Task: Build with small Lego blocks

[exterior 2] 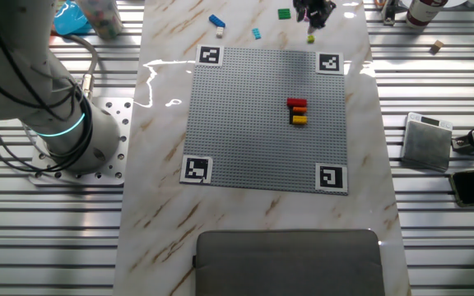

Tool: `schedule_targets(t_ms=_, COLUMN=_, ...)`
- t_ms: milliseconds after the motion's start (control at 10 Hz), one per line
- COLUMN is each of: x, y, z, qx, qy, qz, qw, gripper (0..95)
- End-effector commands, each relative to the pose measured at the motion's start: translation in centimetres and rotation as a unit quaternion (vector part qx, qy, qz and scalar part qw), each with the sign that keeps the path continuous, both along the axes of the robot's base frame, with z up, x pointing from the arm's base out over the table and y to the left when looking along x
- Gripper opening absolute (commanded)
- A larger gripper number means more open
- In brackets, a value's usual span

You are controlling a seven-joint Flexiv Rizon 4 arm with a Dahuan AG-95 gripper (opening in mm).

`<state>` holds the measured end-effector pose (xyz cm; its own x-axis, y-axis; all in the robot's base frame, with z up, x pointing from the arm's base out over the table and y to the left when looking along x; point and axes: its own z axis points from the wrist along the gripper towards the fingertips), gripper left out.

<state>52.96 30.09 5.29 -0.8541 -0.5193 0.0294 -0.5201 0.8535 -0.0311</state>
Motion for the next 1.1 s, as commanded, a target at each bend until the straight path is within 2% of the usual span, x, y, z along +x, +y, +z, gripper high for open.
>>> schedule_targets(t_ms=100, x=0.6, y=-2.3, z=-0.3, qx=-0.005, qy=-0.009, qz=0.046, qw=0.9989, gripper=19.0)
schedule_targets(t_ms=200, x=0.8, y=-4.8, z=-0.5, qx=0.007, qy=-0.007, qz=0.059, qw=0.9982, gripper=38.0)
schedule_targets(t_ms=300, x=0.7, y=-6.4, z=-0.6, qx=0.011, qy=-0.008, qz=0.070, qw=0.9975, gripper=38.0)
schedule_targets(t_ms=400, x=0.5, y=-7.8, z=-0.7, qx=0.012, qy=-0.008, qz=0.076, qw=0.9970, gripper=19.0)
schedule_targets(t_ms=500, x=0.4, y=-9.1, z=-0.8, qx=0.011, qy=-0.008, qz=0.083, qw=0.9964, gripper=38.0)
schedule_targets(t_ms=600, x=0.1, y=-9.9, z=-0.8, qx=0.011, qy=-0.008, qz=0.090, qw=0.9959, gripper=19.0)
schedule_targets(t_ms=800, x=-0.2, y=-10.8, z=-0.5, qx=0.013, qy=-0.008, qz=0.094, qw=0.9955, gripper=19.0)
schedule_targets(t_ms=1100, x=-0.3, y=-10.8, z=-0.5, qx=0.013, qy=-0.008, qz=0.093, qw=0.9956, gripper=19.0)
